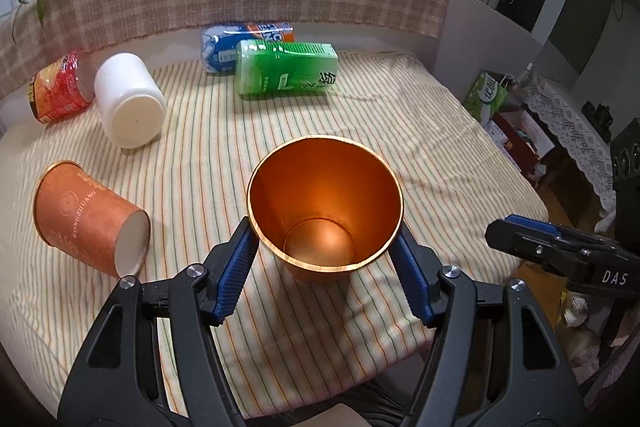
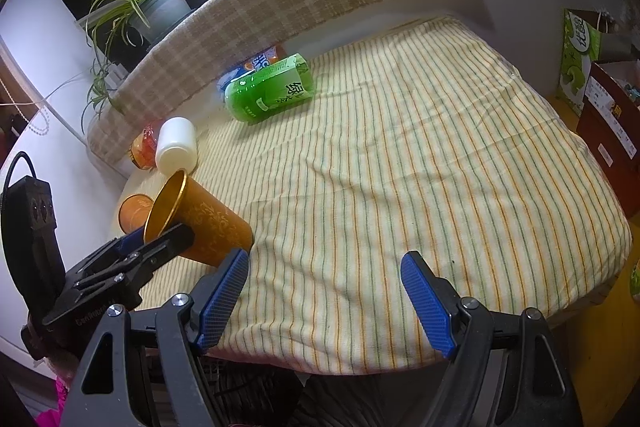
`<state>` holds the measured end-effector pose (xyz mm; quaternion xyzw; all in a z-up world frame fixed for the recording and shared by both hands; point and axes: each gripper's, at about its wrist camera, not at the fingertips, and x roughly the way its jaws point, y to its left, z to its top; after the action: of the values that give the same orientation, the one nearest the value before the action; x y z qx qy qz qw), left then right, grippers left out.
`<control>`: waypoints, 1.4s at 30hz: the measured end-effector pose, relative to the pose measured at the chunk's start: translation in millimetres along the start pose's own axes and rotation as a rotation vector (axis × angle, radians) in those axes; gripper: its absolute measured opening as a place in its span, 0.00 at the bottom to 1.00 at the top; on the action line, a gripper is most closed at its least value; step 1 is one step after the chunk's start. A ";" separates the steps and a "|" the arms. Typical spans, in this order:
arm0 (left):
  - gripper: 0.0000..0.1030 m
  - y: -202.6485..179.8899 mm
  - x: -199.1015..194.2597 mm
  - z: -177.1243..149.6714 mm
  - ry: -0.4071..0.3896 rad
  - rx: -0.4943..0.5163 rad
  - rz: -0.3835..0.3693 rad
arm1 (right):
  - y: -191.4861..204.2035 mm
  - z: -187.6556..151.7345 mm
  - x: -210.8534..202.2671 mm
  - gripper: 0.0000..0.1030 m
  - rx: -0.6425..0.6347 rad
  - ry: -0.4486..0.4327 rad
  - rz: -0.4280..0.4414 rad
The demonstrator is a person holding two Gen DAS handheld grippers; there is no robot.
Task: Flip cup upright
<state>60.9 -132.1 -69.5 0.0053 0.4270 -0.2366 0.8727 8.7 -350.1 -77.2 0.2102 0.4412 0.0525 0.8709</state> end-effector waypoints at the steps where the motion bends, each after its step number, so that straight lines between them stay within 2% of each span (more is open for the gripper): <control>1: 0.66 -0.2 -0.3 -0.8 0.001 -0.001 -0.002 | 0.2 -0.2 -0.5 0.79 -0.001 -0.002 0.000; 9: 0.66 0.6 -1.6 -6.1 0.014 -0.008 -0.023 | 4.9 -1.0 -3.9 0.79 -0.021 -0.023 -0.013; 11: 0.72 2.4 -2.5 -7.4 0.014 -0.012 -0.025 | 6.5 -1.5 -4.9 0.79 -0.029 -0.030 -0.020; 21: 0.73 14.7 -15.0 -18.6 0.013 -0.034 -0.014 | 20.2 -2.9 -11.6 0.79 -0.082 -0.070 -0.056; 26: 0.73 21.9 -33.2 -21.0 -0.039 -0.049 0.021 | 32.0 -3.0 -16.2 0.79 -0.121 -0.103 -0.071; 33: 0.73 27.8 -70.7 -18.9 -0.162 -0.051 0.100 | 51.0 -3.9 -23.0 0.81 -0.177 -0.150 -0.089; 35: 0.77 29.5 -80.7 -18.2 -0.196 -0.054 0.124 | 57.2 -4.4 -25.2 0.82 -0.193 -0.167 -0.094; 42: 0.80 33.8 -113.6 -18.6 -0.304 -0.054 0.207 | 76.8 -7.9 -30.1 0.85 -0.261 -0.215 -0.115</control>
<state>1.8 -51.8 -2.9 -0.0098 0.2936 -0.1320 0.9467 -8.5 -286.4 -27.2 0.0742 0.3460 0.0366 0.9346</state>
